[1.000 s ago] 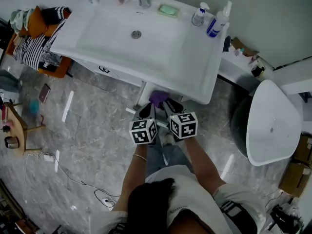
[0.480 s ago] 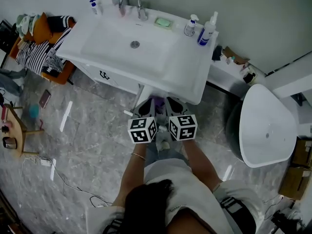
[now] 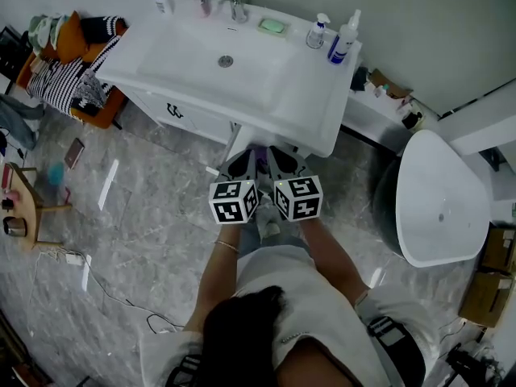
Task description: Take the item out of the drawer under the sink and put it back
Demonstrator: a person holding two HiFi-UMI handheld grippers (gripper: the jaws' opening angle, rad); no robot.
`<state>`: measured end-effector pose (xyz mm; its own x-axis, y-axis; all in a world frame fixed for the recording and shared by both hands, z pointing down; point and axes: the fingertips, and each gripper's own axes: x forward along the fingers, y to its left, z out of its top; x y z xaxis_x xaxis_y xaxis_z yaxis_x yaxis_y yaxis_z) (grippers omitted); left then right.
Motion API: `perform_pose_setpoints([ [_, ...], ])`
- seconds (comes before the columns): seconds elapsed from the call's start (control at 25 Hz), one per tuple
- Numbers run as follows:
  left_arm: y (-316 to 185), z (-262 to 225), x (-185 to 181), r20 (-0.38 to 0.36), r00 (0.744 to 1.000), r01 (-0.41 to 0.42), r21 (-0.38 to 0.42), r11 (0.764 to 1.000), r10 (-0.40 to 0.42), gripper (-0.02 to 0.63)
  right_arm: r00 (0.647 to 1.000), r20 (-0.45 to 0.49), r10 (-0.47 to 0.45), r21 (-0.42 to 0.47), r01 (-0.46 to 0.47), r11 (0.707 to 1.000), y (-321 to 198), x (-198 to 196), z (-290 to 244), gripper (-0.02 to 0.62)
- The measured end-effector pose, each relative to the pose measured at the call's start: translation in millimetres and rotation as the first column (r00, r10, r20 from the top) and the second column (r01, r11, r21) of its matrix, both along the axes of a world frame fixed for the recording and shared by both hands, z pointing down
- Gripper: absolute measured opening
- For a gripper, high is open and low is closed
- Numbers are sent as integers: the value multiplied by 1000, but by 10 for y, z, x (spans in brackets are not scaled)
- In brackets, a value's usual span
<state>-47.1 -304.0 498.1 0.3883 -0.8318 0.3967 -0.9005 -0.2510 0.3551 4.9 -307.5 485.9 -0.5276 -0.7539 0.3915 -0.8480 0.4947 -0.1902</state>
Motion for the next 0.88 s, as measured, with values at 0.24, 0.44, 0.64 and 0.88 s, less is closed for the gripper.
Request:
perform_pose_setpoints([
  [0.24,17,18,-76,-9,1000,21,2,1000,-21,3,1000,-7,-3,-10,3,1000,30,-60,29,15],
  [0.44,23,60,-77,-8,1000,17,-2,1000,-17,3,1000,-12,3,-29,-3,1000,46,-51,94,15],
  [0.64,33,166,-95,1,1000,12,-29,1000,-12,3,1000,14,23,-77,-22,997,45,-40,205,17],
  [0.88,64,391,-140,18,1000,11,-79,997,-10,5,1000,10,6,-200,-4,980,61,-64,518,23],
])
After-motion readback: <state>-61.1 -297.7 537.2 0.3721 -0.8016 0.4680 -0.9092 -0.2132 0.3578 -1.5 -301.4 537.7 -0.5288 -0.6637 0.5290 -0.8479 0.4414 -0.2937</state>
